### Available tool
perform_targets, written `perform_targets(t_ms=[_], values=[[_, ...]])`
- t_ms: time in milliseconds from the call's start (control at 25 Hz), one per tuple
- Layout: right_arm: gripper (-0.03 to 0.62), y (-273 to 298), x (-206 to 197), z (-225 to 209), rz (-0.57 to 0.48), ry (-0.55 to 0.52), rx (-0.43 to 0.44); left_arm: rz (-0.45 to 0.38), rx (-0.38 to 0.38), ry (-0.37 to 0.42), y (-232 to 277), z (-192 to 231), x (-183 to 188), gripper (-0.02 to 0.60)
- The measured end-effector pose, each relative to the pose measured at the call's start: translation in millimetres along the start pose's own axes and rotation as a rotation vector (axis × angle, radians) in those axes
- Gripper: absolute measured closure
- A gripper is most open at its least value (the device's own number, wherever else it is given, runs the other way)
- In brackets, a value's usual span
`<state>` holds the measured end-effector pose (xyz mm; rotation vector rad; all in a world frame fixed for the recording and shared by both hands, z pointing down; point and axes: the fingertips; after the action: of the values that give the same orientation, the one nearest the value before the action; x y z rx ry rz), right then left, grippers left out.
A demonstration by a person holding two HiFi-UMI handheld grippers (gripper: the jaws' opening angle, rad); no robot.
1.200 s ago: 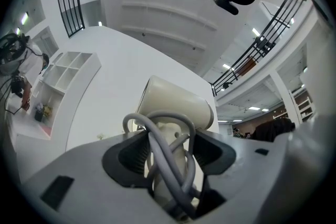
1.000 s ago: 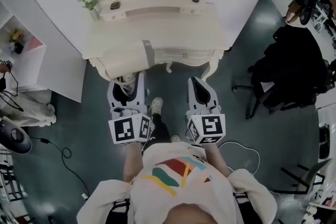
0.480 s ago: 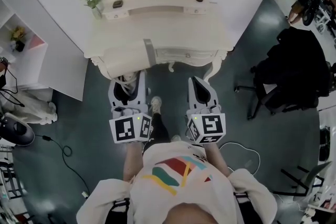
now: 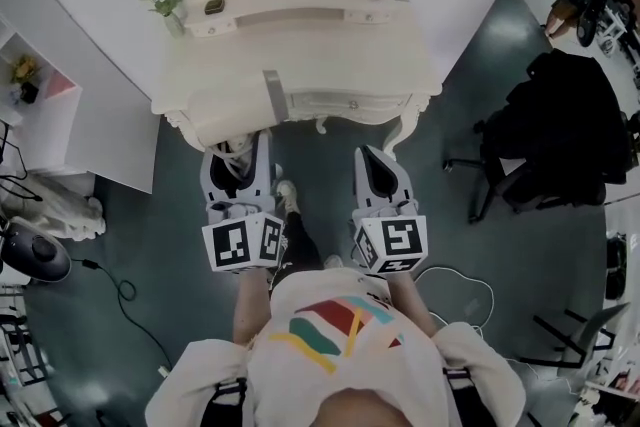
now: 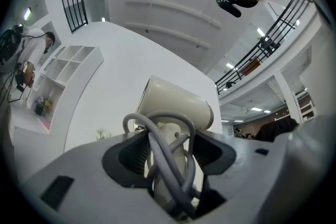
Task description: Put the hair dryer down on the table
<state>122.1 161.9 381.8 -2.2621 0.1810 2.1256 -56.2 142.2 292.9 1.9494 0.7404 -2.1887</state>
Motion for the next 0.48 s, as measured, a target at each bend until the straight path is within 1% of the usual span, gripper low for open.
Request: perform_targets(t_ms=[480], values=[[0.594, 27, -11, -1, 0.036, 0.023, -0.016, 0.049, -0.027, -0.004, 22, 11, -22, 0.337]])
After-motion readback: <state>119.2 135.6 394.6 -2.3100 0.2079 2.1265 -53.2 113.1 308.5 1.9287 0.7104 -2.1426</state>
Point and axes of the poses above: the fingertips, and each gripper's own axes: y forward along the fingers, z to its left, x out of its top, and after that the axes turned 13 degrees about -x, right-handed
